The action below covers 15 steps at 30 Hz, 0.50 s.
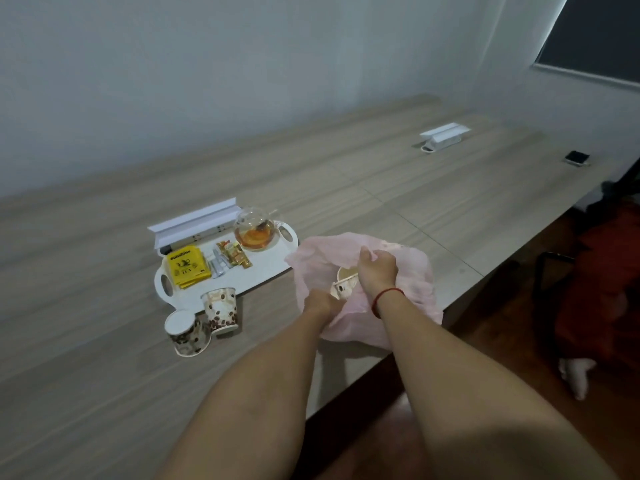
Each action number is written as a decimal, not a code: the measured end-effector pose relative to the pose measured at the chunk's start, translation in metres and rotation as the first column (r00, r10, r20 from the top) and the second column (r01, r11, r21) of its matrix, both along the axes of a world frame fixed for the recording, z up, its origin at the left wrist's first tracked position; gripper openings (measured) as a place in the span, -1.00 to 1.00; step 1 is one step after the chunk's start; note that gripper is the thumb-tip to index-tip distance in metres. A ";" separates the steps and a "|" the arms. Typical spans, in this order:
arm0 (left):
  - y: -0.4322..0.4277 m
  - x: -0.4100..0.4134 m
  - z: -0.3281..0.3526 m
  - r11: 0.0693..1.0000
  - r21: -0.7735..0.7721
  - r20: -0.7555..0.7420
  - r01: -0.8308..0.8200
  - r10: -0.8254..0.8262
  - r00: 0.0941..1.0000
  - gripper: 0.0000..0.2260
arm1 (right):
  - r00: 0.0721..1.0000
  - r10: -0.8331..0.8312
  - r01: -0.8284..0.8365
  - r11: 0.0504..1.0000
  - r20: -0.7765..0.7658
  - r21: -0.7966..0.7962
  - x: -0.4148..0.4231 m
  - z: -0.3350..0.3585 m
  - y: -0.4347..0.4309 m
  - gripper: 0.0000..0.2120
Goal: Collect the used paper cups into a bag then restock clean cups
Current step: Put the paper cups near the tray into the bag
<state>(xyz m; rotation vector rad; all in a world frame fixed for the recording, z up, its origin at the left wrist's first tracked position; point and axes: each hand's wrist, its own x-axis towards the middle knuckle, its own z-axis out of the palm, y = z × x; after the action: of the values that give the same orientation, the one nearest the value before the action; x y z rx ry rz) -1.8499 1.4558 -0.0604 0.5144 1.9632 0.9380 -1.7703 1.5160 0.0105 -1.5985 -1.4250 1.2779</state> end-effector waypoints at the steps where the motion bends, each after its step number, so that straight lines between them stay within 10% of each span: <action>1: -0.002 -0.004 0.001 1.000 -0.006 -0.038 0.021 -0.021 0.999 -0.67 | 1.000 0.002 -0.002 1.000 -0.002 0.002 0.001 0.000 0.000 -0.60; 15: -0.067 -0.131 0.026 0.965 -0.080 -0.397 -0.252 0.201 0.896 -0.73 | 0.997 0.047 -0.047 0.999 0.066 0.001 -0.031 -0.005 -0.023 -0.60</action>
<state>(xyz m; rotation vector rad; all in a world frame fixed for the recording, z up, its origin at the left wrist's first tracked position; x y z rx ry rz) -1.9810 1.3886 -0.0340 0.4244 2.4681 0.8919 -1.8009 1.4930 0.0053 -1.6283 -1.5123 1.2597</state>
